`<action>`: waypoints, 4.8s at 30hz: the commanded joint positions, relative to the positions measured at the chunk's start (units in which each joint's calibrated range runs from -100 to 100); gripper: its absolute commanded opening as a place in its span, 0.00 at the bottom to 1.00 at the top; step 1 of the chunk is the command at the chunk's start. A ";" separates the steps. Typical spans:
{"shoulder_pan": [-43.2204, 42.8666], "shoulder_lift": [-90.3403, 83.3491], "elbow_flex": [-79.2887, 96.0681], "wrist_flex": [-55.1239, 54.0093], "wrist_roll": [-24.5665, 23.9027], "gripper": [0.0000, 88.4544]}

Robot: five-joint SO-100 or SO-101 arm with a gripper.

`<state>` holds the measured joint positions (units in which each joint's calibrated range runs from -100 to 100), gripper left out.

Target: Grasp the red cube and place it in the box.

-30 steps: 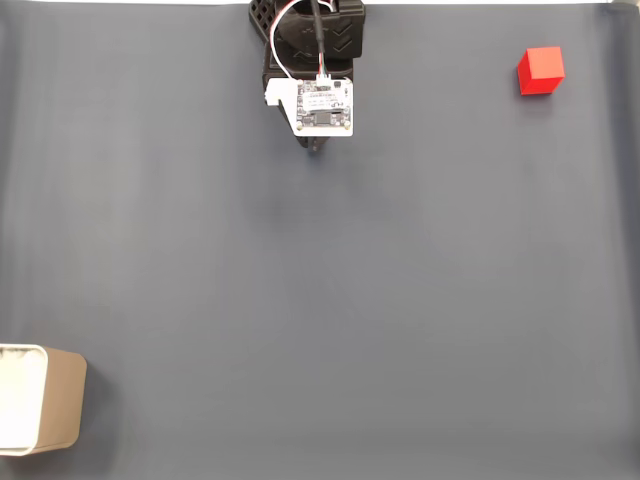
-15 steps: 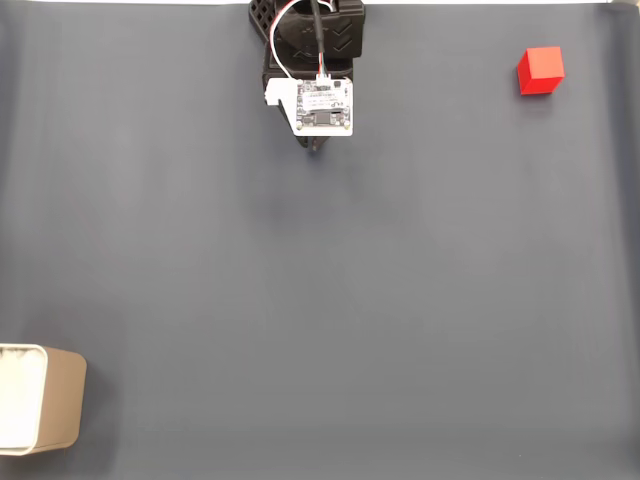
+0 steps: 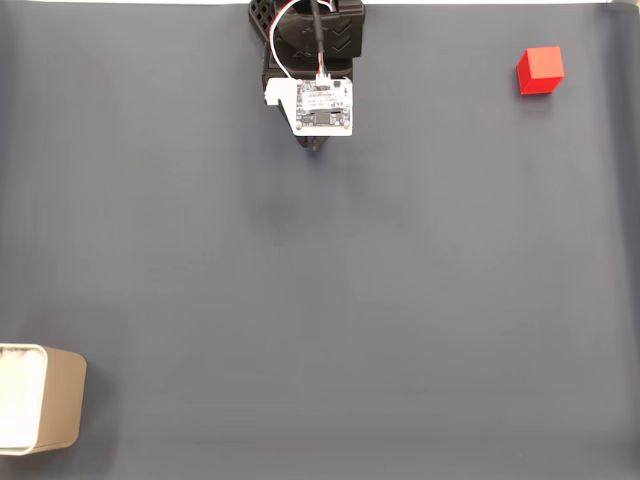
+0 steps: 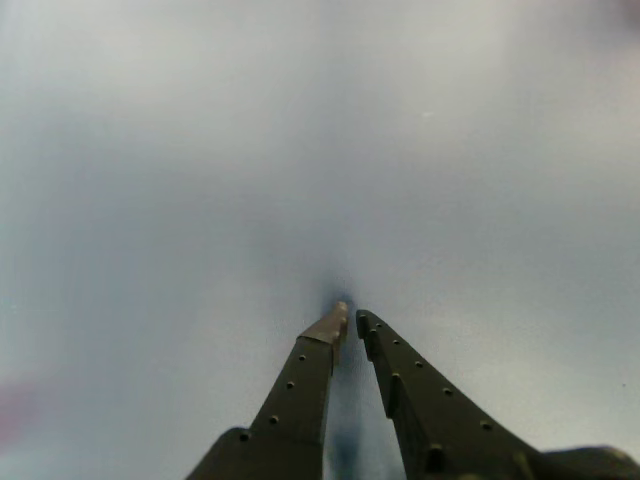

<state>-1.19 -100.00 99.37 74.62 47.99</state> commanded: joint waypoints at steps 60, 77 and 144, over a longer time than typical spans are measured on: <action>-0.02 18.80 -17.62 -36.67 -0.63 0.00; -0.16 37.35 -42.52 -35.44 -0.54 0.00; -55.56 44.63 -63.69 -7.74 4.35 0.03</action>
<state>-55.49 -54.06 36.89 66.19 51.84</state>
